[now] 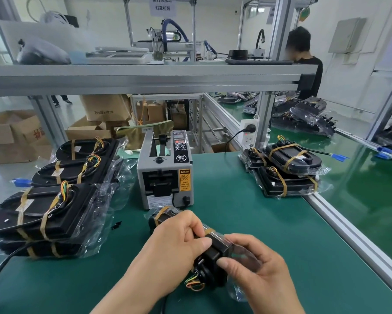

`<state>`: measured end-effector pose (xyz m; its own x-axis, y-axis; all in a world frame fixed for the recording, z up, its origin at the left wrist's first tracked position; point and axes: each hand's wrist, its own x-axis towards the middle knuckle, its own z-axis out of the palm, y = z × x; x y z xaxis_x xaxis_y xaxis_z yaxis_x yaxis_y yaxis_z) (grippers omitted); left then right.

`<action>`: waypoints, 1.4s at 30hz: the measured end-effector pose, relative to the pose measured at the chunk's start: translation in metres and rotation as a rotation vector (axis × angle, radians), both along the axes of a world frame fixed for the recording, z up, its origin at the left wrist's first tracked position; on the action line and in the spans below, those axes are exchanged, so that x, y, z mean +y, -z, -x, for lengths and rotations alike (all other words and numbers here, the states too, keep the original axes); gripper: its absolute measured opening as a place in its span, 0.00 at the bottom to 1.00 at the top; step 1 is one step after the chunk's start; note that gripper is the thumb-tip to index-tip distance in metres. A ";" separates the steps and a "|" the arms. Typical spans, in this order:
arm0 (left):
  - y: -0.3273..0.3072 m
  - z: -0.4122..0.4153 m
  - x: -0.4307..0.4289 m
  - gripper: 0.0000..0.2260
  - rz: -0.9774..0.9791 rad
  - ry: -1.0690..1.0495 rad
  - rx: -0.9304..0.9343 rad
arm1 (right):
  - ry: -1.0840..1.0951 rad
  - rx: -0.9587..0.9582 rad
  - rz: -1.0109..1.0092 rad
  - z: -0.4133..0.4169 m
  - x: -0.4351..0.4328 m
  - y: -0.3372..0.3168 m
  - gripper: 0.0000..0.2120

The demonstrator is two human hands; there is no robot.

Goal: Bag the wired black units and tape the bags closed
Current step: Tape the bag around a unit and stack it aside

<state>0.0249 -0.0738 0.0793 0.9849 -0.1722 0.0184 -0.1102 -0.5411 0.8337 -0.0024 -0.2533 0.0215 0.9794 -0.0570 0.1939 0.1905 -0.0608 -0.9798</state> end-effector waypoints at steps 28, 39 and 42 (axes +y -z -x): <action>0.030 -0.010 0.063 0.05 0.384 -0.520 -0.137 | 0.024 -0.038 0.102 -0.001 0.000 0.004 0.18; 0.062 -0.046 0.077 0.28 0.429 0.014 0.213 | 0.065 -0.043 0.176 0.002 -0.001 0.002 0.20; 0.064 -0.045 0.075 0.23 0.480 -0.018 0.167 | 0.027 -0.003 0.166 0.004 -0.005 -0.003 0.19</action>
<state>0.0697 0.0012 0.0150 0.9839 -0.1657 -0.0668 0.0519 -0.0930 0.9943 -0.0062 -0.2580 0.0247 0.9774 -0.0498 0.2056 0.1894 -0.2273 -0.9552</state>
